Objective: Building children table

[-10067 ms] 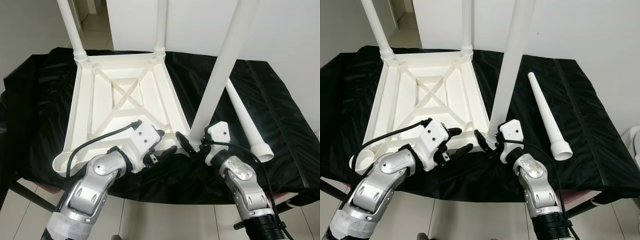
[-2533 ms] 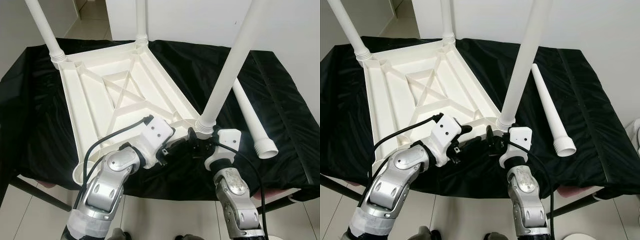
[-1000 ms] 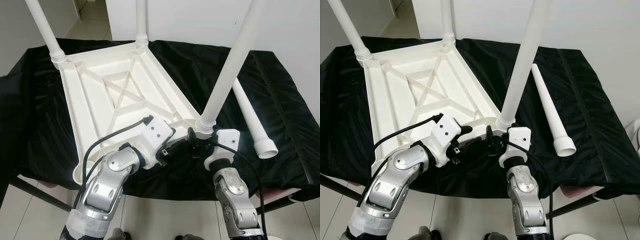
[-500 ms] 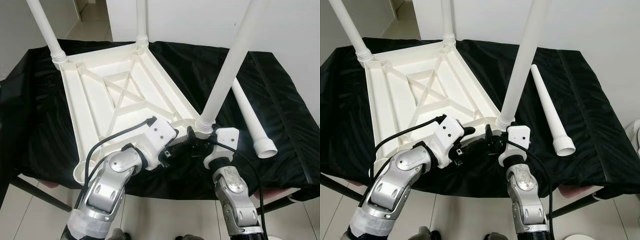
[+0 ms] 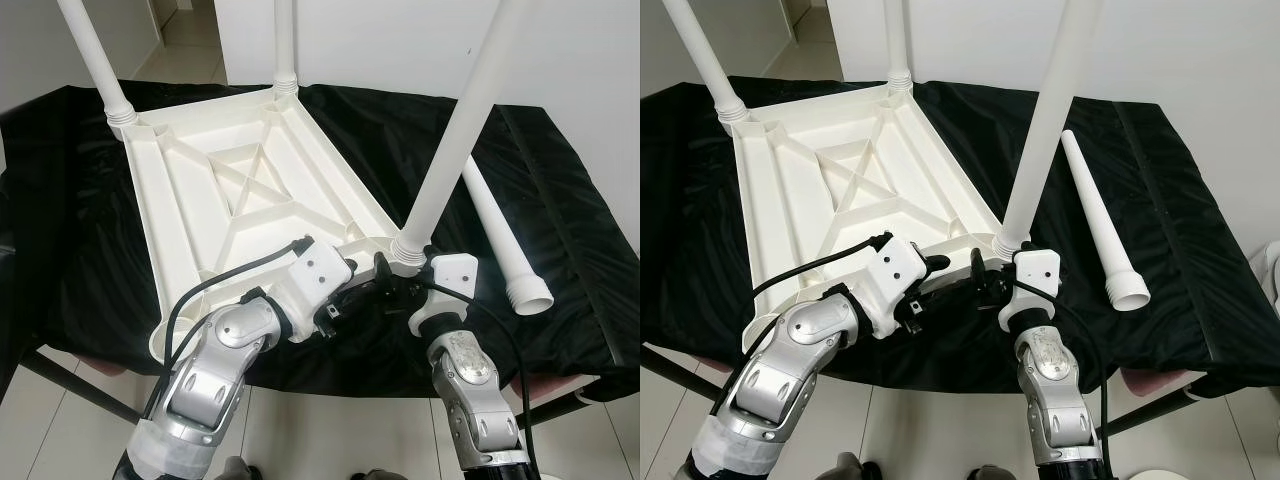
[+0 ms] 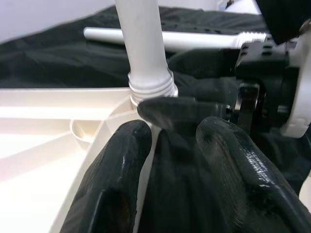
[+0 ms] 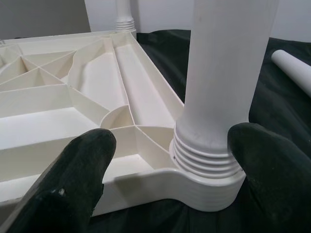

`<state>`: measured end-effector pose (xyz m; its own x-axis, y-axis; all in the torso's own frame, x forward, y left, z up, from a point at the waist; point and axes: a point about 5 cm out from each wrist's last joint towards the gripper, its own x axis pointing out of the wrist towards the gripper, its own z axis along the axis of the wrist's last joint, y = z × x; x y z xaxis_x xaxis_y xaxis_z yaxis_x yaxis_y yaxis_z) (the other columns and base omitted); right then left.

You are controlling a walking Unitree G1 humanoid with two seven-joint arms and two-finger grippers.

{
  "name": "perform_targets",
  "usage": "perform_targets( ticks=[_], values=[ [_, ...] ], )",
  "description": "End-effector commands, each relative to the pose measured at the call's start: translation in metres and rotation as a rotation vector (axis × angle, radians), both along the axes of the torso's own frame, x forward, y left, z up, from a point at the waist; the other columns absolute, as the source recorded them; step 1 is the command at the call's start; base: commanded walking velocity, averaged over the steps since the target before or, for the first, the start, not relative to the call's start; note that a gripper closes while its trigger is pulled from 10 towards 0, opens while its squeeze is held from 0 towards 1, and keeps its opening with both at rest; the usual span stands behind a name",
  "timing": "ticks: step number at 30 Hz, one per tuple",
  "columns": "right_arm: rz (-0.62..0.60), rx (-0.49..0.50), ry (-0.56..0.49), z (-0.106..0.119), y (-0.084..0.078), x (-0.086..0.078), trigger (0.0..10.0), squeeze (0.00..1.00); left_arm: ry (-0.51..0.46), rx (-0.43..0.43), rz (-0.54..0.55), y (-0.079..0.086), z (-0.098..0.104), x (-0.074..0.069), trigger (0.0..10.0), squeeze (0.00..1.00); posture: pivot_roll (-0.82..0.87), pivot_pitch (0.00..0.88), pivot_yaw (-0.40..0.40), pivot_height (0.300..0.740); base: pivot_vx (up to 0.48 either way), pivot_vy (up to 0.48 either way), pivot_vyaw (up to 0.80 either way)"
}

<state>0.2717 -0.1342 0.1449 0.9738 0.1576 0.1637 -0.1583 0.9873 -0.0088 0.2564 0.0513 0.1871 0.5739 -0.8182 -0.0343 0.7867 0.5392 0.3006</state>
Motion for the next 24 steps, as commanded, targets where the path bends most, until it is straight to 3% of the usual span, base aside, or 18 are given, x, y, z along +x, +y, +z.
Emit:
perform_targets(
  ticks=[1, 11, 24],
  values=[
    [0.006, 0.004, 0.007, -0.002, 0.000, 0.001, 10.0, 0.00, -0.011, -0.001, 0.022, 0.003, 0.000, -0.001, 10.0, 0.00, -0.13, 0.097, 0.007, 0.740, 0.000, 0.000, 0.00],
    [0.009, 0.002, 0.008, -0.001, -0.004, 0.005, 10.0, 0.00, -0.055, 0.029, 0.061, 0.013, 0.000, -0.001, 10.0, 0.00, -0.11, 0.124, 0.003, 0.740, 0.000, 0.000, 0.00],
    [0.065, 0.007, -0.006, 0.002, -0.004, 0.005, 10.0, 0.00, -0.043, -0.007, 0.080, 0.028, 0.007, -0.001, 10.0, 0.00, -0.09, 0.123, 0.004, 0.740, 0.000, 0.000, 0.00]
  ],
)
